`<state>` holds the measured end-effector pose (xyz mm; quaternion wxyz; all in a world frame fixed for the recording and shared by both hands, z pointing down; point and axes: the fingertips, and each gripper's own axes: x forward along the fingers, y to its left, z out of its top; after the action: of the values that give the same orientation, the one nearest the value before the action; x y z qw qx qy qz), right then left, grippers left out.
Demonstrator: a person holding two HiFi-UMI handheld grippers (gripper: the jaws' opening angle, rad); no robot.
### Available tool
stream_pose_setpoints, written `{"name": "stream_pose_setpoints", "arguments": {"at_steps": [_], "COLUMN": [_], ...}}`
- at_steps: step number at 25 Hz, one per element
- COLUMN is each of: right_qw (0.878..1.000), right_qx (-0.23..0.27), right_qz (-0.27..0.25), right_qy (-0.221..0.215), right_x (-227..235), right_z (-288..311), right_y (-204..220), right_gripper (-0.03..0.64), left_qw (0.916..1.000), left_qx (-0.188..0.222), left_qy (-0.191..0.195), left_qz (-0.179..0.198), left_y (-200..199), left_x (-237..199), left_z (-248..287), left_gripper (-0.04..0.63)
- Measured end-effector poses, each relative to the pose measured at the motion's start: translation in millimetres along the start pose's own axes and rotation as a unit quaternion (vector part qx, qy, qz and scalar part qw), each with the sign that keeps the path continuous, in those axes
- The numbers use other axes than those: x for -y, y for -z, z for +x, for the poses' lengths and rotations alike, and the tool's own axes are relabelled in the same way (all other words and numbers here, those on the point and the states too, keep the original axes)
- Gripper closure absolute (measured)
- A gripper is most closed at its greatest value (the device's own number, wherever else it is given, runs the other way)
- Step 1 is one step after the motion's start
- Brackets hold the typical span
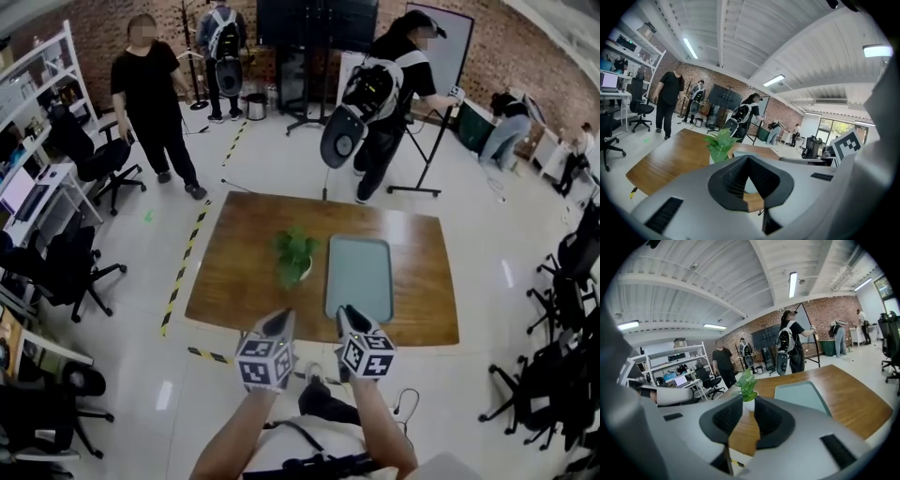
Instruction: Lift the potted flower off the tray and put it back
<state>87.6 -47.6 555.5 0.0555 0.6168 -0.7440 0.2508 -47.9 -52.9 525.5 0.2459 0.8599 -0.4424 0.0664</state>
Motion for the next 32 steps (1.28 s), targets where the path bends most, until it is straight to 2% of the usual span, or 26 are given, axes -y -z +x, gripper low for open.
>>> {"name": "stream_pose_setpoints", "arguments": {"at_steps": [8,15,25,32], "right_qw": [1.000,1.000,0.996,0.991], "right_qx": [0.004,-0.009,-0.085,-0.121], "right_qz": [0.011,0.011,0.006,-0.005], "right_qy": [-0.003,-0.011,-0.037,-0.059], "right_x": [15,22,45,41], "right_z": [34,82,173,220], "right_y": [-23,-37,-9,2], "right_gripper": [0.459,0.459,0.459,0.460], "left_qw": [0.9999,0.9996,0.9993,0.9988], "left_qx": [0.008,0.011,-0.004,-0.019], "left_qy": [-0.001,-0.012,-0.027,-0.039], "left_qz": [-0.015,-0.021,-0.027,-0.023], "left_y": [-16,-32,-36,-33], "left_x": [-1,-18,-30,-38], "left_z": [21,47,95,121], "left_gripper": [0.598,0.600,0.600,0.598]}}
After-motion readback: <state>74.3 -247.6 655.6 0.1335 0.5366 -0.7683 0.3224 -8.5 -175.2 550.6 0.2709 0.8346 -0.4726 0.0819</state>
